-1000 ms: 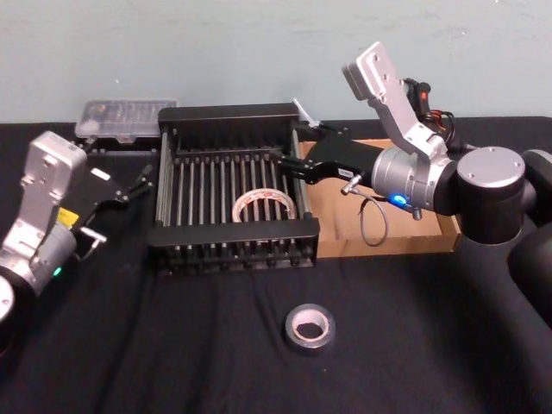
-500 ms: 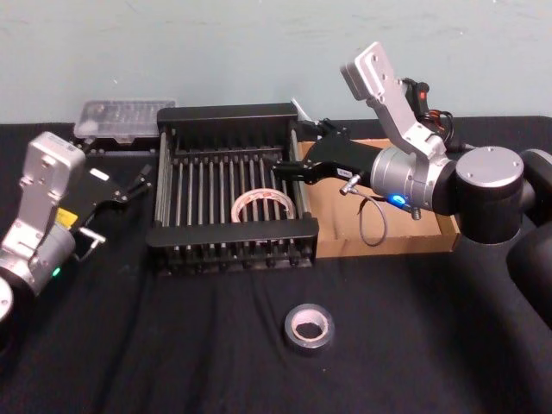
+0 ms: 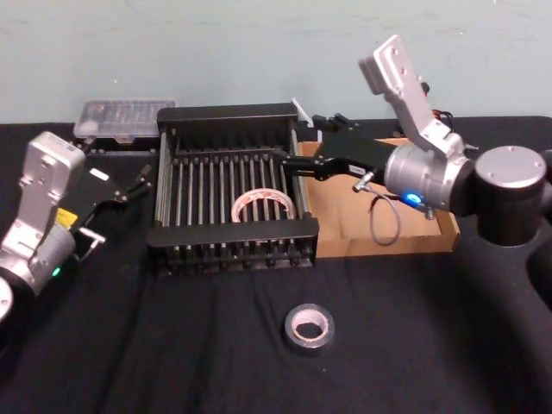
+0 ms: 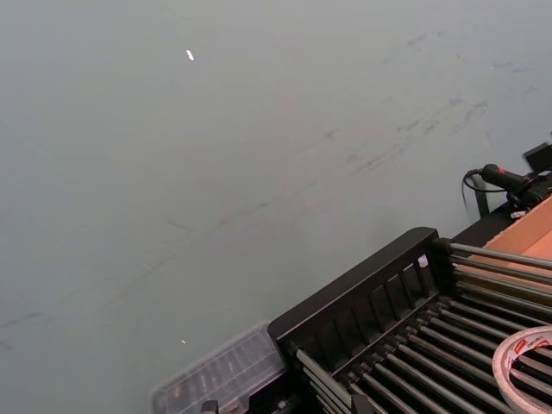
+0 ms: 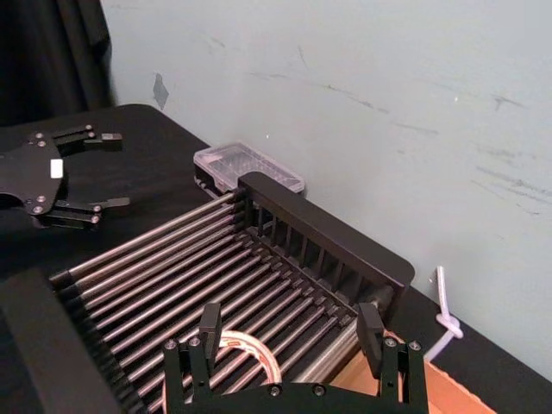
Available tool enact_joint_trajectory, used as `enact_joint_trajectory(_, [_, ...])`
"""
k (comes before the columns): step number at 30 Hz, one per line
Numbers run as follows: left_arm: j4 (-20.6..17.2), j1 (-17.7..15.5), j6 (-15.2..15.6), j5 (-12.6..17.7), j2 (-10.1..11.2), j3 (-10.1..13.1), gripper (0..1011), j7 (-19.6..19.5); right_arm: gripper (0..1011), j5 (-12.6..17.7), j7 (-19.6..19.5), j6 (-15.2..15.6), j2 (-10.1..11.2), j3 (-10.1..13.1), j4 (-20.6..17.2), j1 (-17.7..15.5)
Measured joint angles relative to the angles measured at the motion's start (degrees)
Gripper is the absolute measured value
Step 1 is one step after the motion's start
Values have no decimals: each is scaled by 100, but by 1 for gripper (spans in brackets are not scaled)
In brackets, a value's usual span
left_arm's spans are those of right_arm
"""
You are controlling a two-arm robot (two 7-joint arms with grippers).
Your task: Pick up the white tape and place it into the black box , Pick up the silver tape and place it into the brown box.
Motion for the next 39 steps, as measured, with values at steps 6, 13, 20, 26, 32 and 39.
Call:
enact_joint_trajectory(6, [0, 0, 0, 0, 0, 0, 1001, 0, 1002, 118, 59, 96, 306, 92, -448, -229])
enact_joint_trajectory(13, [0, 0, 0, 0, 0, 0, 1001, 0, 1002, 311, 81, 213, 766, 244, -1126, -655])
enact_joint_trajectory(20, [0, 0, 0, 0, 0, 0, 1001, 0, 1002, 569, 94, 337, 1196, 388, -1709, -1118])
enact_joint_trajectory(26, [0, 0, 0, 0, 0, 0, 1001, 0, 1002, 797, 120, 473, 1535, 444, -2121, -1501])
enact_joint_trajectory(32, [0, 0, 0, 0, 0, 0, 1001, 0, 1002, 992, 211, 630, 1826, 408, -2385, -1756])
enact_joint_trajectory(39, [0, 0, 0, 0, 0, 0, 1001, 0, 1002, 1097, 300, 729, 2056, 259, -2509, -1878])
